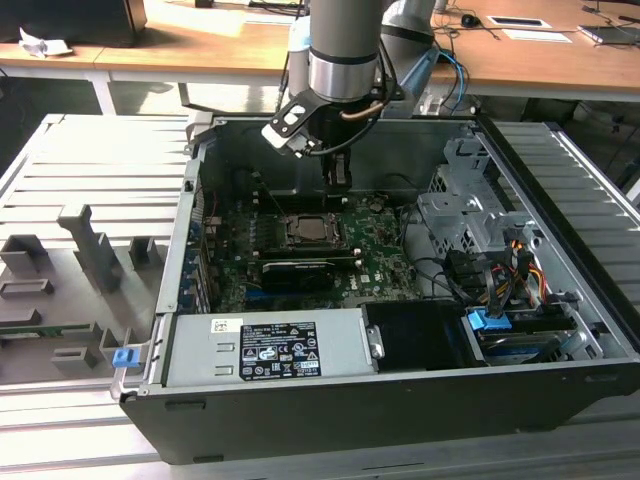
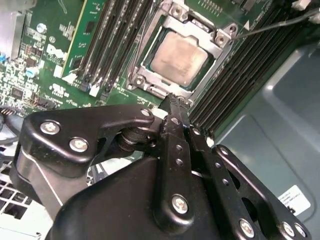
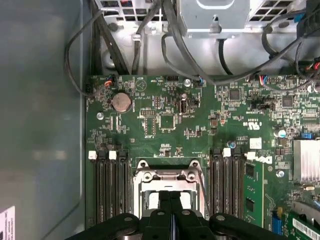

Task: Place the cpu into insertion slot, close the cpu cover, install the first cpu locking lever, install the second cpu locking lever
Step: 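Close the cpu cover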

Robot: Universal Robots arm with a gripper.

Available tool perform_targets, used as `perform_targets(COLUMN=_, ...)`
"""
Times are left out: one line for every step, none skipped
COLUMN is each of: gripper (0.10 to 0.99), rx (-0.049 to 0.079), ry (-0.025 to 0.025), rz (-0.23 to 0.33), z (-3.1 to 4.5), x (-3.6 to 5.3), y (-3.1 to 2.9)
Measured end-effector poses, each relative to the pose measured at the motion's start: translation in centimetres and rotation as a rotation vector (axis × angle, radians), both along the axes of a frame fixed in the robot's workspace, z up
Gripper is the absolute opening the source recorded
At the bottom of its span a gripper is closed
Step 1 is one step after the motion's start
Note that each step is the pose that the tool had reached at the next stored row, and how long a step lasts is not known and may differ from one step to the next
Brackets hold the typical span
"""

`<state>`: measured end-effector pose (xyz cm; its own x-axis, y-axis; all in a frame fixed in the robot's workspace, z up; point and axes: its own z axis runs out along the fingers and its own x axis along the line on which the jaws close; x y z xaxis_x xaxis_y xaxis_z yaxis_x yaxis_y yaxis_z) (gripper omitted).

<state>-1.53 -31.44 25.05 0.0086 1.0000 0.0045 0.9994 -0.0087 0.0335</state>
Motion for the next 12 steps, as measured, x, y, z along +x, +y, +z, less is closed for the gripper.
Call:
perform_targets(gripper=0.106, rx=0.000, ry=-0.0001, rz=0.002, z=-0.42, x=-0.35, y=0.00)
perform_targets(gripper=0.106, rx=0.000, ry=0.0000, rz=0.005, z=-0.58, x=-0.58, y=0.00)
perform_targets(gripper=0.106, rx=0.001, ry=-0.0001, rz=0.010, z=-0.75, x=-0.70, y=0.00)
perform_targets(gripper=0.106, rx=0.002, ry=-0.0001, rz=0.014, z=-0.85, x=-0.74, y=0.00)
perform_targets(gripper=0.106, rx=0.002, ry=0.0000, rz=0.021, z=-0.96, x=-0.91, y=0.00)
perform_targets(gripper=0.106, rx=0.006, ry=-0.0001, rz=0.022, z=-1.03, x=-1.35, y=0.00)
perform_targets(gripper=0.106, rx=0.016, ry=-0.0003, rz=0.023, z=-1.23, x=-2.12, y=0.00)
perform_targets(gripper=0.106, rx=0.016, ry=-0.0002, rz=0.023, z=-1.25, x=-2.24, y=0.00)
perform_targets(gripper=0.106, rx=0.016, ry=-0.0001, rz=0.023, z=-1.25, x=-2.30, y=0.00)
perform_targets(gripper=0.106, rx=0.016, ry=-0.0002, rz=0.023, z=-1.25, x=-2.37, y=0.00)
perform_targets(gripper=0.106, rx=0.016, ry=-0.0002, rz=0.023, z=-1.26, x=-2.42, y=0.00)
perform_targets(gripper=0.106, rx=0.016, ry=-0.0002, rz=0.023, z=-1.26, x=-2.49, y=0.00)
